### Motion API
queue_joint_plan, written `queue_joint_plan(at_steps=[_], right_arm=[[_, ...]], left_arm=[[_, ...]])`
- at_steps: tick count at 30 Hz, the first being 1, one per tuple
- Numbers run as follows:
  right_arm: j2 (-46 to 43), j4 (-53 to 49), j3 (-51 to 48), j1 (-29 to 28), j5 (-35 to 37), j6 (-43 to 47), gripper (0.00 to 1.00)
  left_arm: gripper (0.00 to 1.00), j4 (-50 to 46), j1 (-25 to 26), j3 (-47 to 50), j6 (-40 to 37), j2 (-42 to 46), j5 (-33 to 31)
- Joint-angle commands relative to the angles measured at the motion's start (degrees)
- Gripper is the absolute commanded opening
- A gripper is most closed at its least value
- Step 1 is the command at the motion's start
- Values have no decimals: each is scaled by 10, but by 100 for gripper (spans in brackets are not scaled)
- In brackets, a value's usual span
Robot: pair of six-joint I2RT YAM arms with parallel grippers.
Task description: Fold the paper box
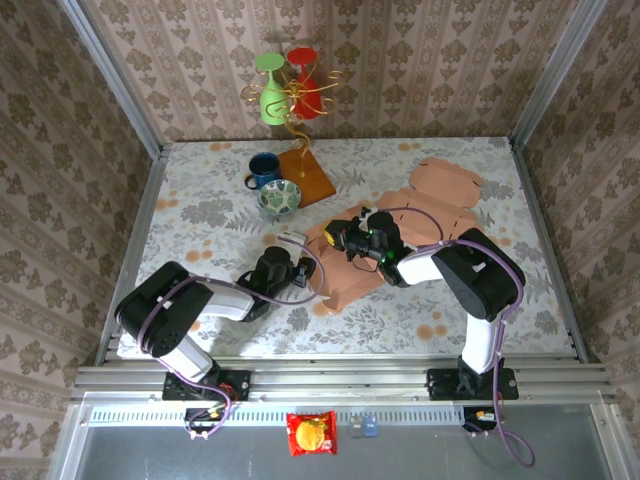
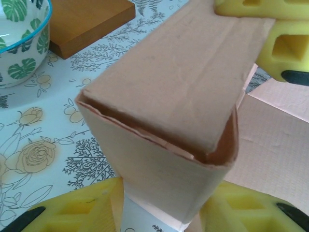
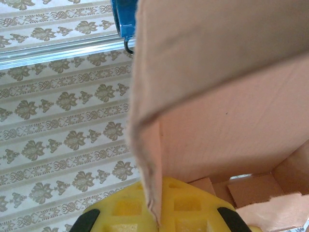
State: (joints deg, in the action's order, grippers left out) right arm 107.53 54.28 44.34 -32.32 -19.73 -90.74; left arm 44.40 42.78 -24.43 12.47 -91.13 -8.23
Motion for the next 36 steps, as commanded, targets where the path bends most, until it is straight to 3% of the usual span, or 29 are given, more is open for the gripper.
queue_joint_plan(at_steps=[1,9,23,34,35,36], right_arm=[[12,-9,-17,-10,0,-11,0],[15,-10,-18,-14,4,-19,0],[15,-11,-15,-24,23,-35,0],[4,-17,-14,-46,67,-66,0],[-6,-28,-14,-47,72,-64,1],[-19,-49,-14,-48,77,-58,9]], left_arm=[[43,32,0,-13,13,-9,-38],[39,39,9,-28,20,-27,-44],[15,6,49,-64,54,-34,-108],[4,-28,99,-108,101,-55,-217],[2,-32,99,-111,104,-53,-223],[0,-41,99,-114,106,-49,-232]])
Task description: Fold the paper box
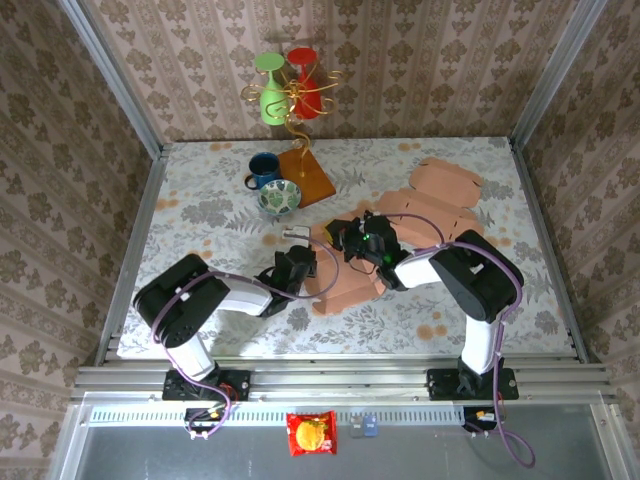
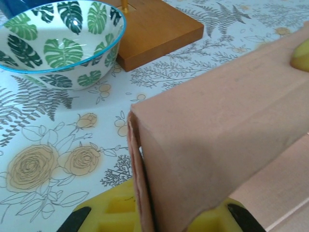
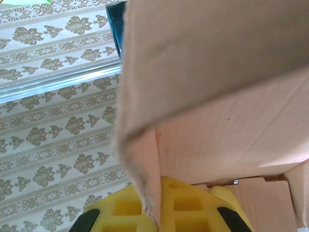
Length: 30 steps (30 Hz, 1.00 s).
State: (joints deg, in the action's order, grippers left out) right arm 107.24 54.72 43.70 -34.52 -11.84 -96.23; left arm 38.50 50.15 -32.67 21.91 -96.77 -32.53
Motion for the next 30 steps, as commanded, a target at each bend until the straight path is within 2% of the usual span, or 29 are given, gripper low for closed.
queue_joint_plan(at_steps=[1,3,7,10,13,15,20,23,26,30], right_arm=[[-33,-75,-9,-25,4,6,18],[-71,-127,-10,-20,13,27,33],[-168,-268,6,10,11,106,59],[-243,-416,53,44,6,191,72],[-305,-535,102,83,3,258,79],[-327,-577,122,117,-16,289,79],[-331,-691,203,199,-87,400,71],[-312,-750,244,223,-124,476,62],[-301,-774,257,232,-168,539,48],[-286,-811,268,236,-210,610,41]], left_arm=[[0,1,25,-37,12,15,0],[0,-36,20,-47,19,29,-11],[0,-60,-15,-44,16,67,50],[0,-91,-49,-46,22,100,122],[0,-113,-93,-48,33,128,221],[0,-127,-122,-51,46,141,289],[0,-163,-188,-76,73,154,450],[0,-173,-218,-85,98,151,517],[0,-175,-249,-96,123,140,575],[0,-185,-277,-111,138,130,632]])
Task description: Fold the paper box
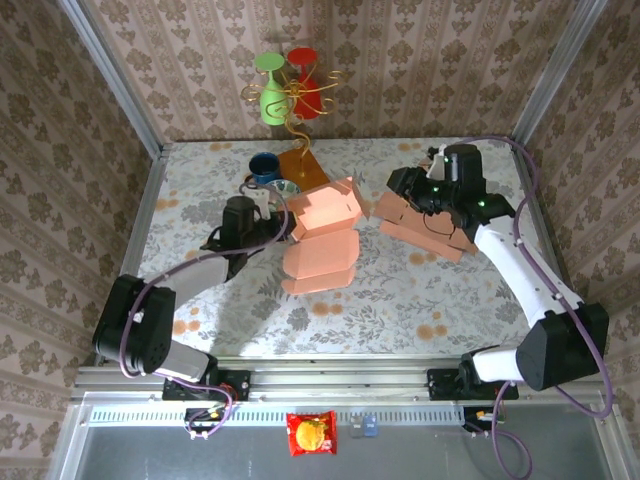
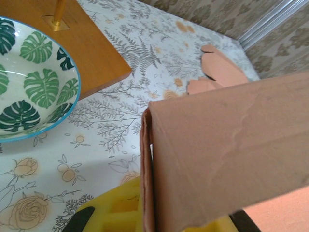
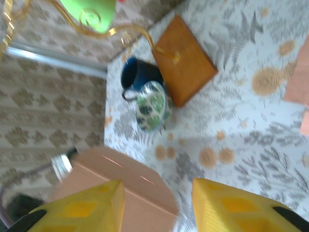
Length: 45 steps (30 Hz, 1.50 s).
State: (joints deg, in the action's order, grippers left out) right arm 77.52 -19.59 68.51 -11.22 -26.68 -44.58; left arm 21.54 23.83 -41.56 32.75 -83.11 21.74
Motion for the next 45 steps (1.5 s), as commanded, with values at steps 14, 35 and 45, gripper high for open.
queue_joint_plan(at_steps=[14,35,45], right_arm=[[62,-95,62,-2,-161,211,44],[115,-109,112,-63,-170,246,41],[131,-164,145,-88,-101,281,41]], left_arm=[[0,-91,-22,-56,16,-26,131],[0,-155,-12,-87,-6,-34,116],[0,-176,-1,-90,-10,-29,91]])
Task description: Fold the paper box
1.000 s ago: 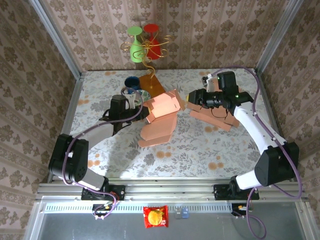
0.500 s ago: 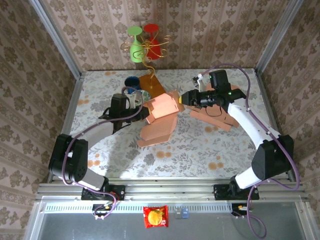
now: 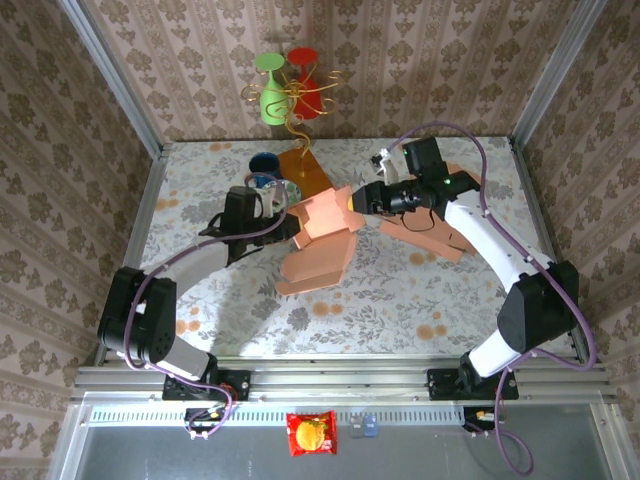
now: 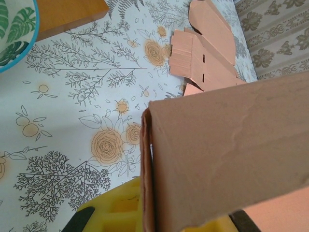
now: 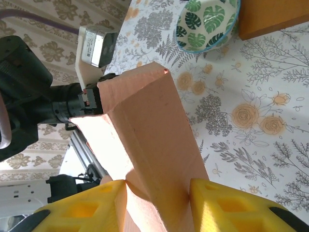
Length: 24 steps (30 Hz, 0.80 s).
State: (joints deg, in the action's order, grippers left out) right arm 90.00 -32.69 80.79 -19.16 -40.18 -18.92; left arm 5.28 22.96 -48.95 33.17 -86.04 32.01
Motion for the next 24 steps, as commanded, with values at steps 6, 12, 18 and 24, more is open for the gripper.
queue_joint_plan(at_steps=[6,12,18,24], right_arm=[[13,-63,34,-33,105,39,41],[20,-81,38,-61,186,42,40],[26,-91,39,-89,254,42,33],[35,-106,47,-111,324,36,25]], left_arm=[[0,-37,22,-24,-19,4,-31],[0,-56,28,-22,-20,15,-57],[0,-71,52,-23,-16,22,-77],[0,-83,61,-27,-14,26,-90]])
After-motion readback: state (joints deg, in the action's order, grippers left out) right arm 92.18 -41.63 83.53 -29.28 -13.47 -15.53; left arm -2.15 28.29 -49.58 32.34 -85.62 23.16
